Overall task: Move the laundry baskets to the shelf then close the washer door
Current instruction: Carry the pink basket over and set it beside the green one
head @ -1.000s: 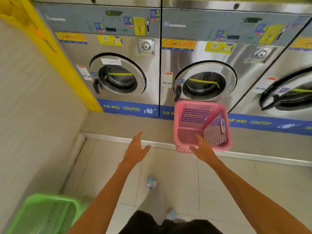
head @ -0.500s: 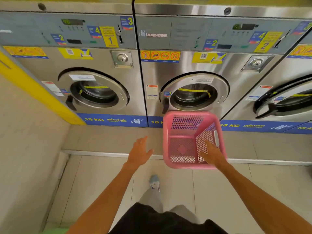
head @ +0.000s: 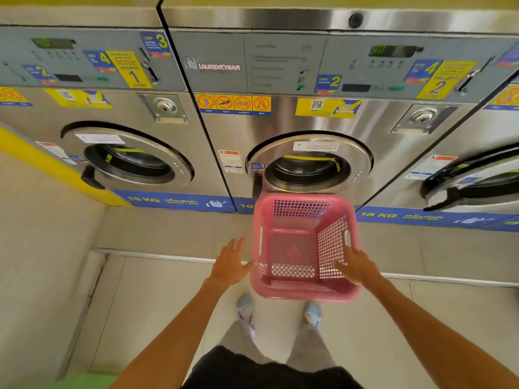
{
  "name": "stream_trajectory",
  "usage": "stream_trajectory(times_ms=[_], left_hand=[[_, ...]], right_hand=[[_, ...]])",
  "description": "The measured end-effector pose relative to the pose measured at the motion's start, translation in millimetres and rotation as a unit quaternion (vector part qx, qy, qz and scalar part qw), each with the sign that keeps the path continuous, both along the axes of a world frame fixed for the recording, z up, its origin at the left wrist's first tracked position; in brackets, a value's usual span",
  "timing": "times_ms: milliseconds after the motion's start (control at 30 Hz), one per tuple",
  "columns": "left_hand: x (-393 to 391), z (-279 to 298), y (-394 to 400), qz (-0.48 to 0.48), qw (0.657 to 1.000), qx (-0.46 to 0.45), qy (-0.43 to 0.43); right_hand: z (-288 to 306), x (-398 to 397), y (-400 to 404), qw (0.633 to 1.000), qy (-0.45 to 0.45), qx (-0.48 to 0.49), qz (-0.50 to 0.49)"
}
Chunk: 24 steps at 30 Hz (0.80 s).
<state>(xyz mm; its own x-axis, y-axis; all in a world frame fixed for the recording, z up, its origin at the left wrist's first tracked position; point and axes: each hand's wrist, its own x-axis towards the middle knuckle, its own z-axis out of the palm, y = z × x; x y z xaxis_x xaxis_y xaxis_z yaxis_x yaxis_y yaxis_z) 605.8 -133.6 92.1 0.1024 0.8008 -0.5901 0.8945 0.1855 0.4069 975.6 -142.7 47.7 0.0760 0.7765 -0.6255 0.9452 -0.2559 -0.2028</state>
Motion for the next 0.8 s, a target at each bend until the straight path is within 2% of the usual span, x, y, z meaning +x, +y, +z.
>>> stream_trajectory(times_ms=[267, 533, 800], left_hand=[[72, -8, 11, 0.024, 0.998, 0.007, 0.058], [89, -11, 13, 0.013, 0.995, -0.011, 0.1], [81, -102, 40, 0.002, 0.995, -0.01, 0.094]], right_hand=[[-17, 55, 33, 0.996, -0.014, -0.025, 0.087], [-55, 85, 50, 0.998, 0.052, -0.042, -0.007], [-113, 76, 72, 0.994, 0.076, 0.003, -0.081]])
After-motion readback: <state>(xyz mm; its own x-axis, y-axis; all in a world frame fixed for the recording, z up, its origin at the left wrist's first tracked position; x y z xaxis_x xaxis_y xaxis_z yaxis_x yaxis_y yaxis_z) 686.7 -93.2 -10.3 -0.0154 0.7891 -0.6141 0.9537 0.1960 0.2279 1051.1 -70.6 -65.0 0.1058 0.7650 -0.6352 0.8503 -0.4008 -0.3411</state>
